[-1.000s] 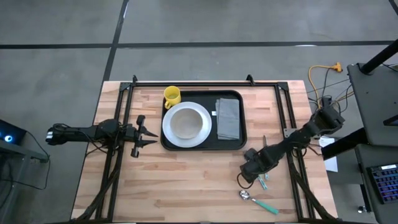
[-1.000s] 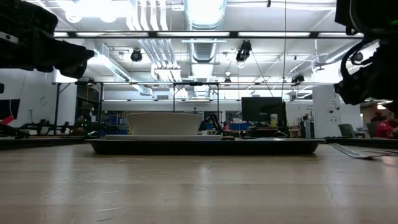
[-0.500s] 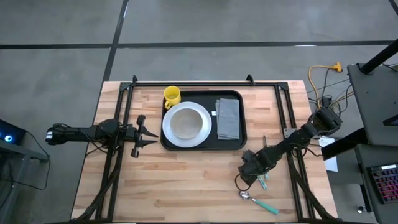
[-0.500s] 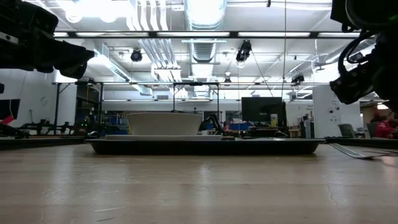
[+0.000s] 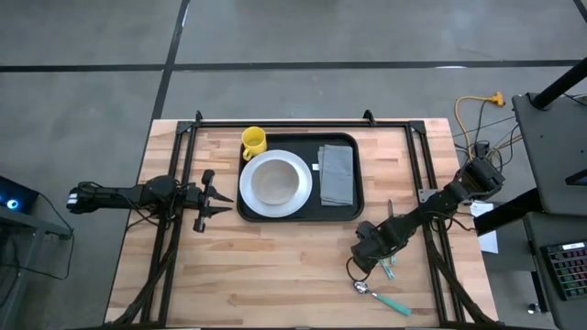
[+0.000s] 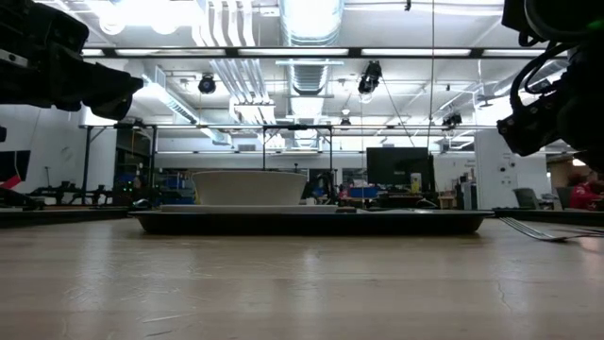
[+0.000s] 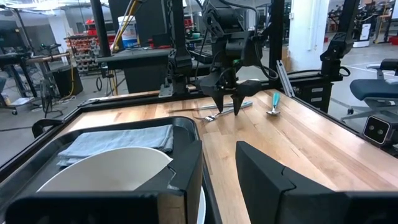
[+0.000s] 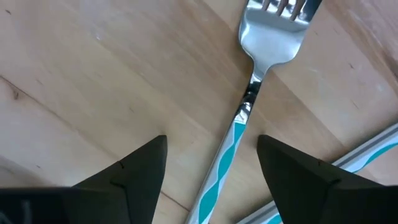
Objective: Set up tray
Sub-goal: Put the blue fork on the gray napkin to the right of the white plate
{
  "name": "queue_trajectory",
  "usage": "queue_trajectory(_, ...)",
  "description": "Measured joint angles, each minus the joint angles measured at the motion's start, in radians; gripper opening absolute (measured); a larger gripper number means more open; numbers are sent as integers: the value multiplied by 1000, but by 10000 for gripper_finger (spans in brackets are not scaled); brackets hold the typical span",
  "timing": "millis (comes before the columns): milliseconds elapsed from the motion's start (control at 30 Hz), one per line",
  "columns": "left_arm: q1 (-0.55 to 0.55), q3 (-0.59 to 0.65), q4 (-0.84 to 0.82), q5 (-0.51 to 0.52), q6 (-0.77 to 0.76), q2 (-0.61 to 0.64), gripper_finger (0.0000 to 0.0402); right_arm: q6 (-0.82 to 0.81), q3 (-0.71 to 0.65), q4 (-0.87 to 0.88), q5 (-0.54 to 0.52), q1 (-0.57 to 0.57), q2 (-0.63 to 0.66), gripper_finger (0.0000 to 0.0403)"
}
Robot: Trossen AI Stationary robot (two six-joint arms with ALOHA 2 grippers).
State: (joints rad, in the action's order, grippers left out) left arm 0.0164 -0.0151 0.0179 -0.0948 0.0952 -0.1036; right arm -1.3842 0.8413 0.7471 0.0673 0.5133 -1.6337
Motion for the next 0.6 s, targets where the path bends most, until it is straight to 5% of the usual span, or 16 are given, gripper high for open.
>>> queue_trajectory(367, 0, 0, 0, 0, 0, 0, 83, -9, 0, -3, -15, 0, 0, 241)
queue_trajectory(600, 0, 0, 0, 0, 0, 0, 83, -33, 0, 1, -19, -1, 0, 181)
